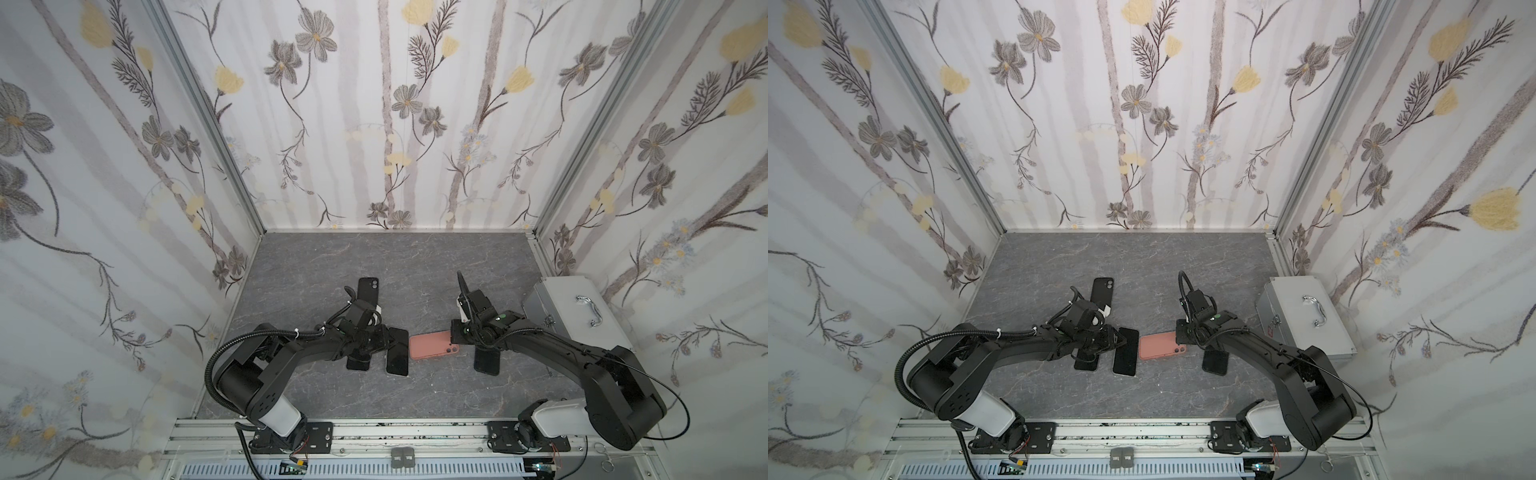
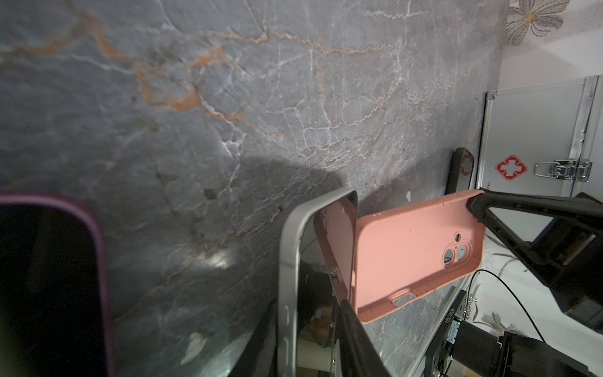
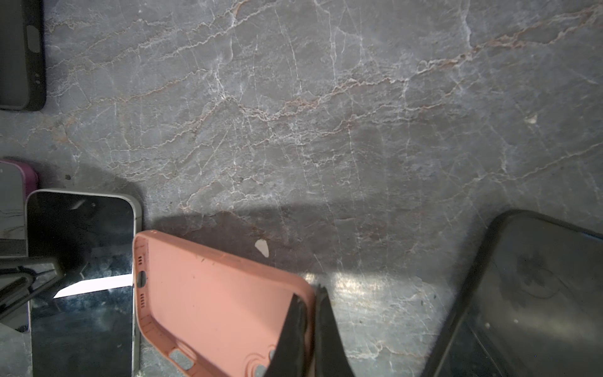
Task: Take the phone out of the phone case
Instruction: Place the phone at the center of the table.
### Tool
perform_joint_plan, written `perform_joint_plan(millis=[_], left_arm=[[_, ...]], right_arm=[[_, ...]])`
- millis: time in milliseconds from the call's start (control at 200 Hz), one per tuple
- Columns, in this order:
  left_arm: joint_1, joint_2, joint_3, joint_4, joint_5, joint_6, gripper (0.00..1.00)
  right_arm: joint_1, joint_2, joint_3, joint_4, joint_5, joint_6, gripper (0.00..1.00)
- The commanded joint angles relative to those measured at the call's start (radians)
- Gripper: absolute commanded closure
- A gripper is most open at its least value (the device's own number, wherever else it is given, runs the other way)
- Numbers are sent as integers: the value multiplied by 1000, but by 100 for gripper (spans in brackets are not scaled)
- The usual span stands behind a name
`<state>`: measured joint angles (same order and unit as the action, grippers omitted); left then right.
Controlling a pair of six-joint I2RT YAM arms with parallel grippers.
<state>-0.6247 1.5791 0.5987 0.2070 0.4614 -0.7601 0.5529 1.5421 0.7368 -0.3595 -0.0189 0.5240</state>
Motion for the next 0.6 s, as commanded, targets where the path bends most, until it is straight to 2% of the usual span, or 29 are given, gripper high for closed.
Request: perform_joint_plan(millis=[0,410,595], left_arm=[[3,-17,-3,9,-25,0,66],[19,-85,-12,-48,-138,14,59],[25,-80,6,-83,-154,41,59]], right_arm=[[8,9,9,36,4,20,100],[29,18,9,39,11,29,100],[30,17,9,24,32,25,100]])
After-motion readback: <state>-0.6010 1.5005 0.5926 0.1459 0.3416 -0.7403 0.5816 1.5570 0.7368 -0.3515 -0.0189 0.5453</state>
